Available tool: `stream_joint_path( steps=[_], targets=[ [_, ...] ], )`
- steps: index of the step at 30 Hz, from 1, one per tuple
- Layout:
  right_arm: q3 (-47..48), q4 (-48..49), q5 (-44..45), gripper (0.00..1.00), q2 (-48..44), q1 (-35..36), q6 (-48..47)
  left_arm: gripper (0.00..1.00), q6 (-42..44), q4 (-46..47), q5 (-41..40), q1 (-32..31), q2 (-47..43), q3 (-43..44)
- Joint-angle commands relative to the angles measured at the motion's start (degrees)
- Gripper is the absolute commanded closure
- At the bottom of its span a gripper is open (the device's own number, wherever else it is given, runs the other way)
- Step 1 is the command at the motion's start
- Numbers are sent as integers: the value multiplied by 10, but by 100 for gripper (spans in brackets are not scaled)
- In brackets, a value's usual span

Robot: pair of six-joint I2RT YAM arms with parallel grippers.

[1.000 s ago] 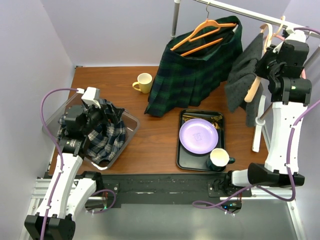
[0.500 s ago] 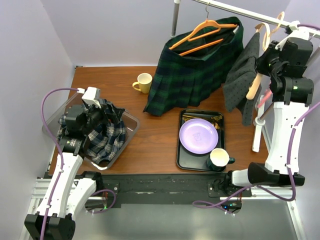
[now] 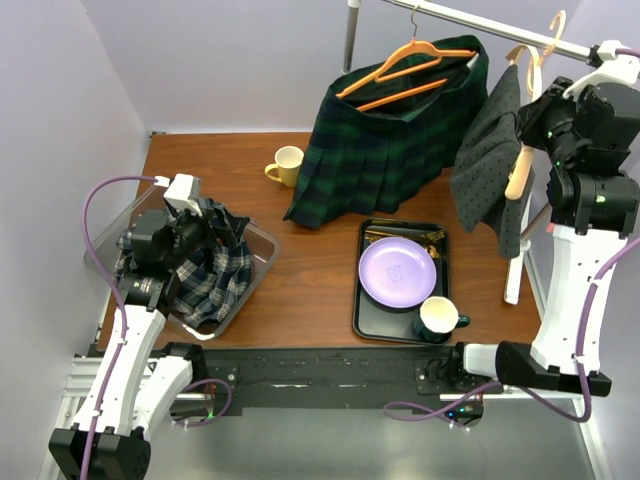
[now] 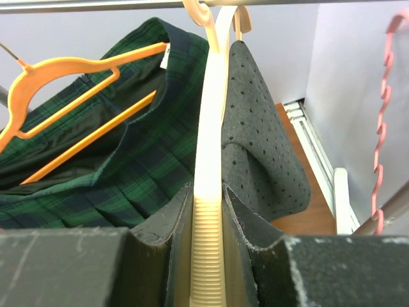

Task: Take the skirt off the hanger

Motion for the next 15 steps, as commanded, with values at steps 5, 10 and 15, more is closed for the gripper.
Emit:
stream_joint_path(
  steps=[5, 10, 15],
  targets=[
    [0, 81, -30, 100, -32, 0, 1, 0, 5, 23, 11, -3, -7, 1],
    [4, 55, -32, 100, -41, 0, 0, 0, 5, 24, 12, -3, -8, 0],
    [20, 10, -39, 100, -46, -1, 5, 0, 4, 24, 13, -3, -7, 0]
  ],
)
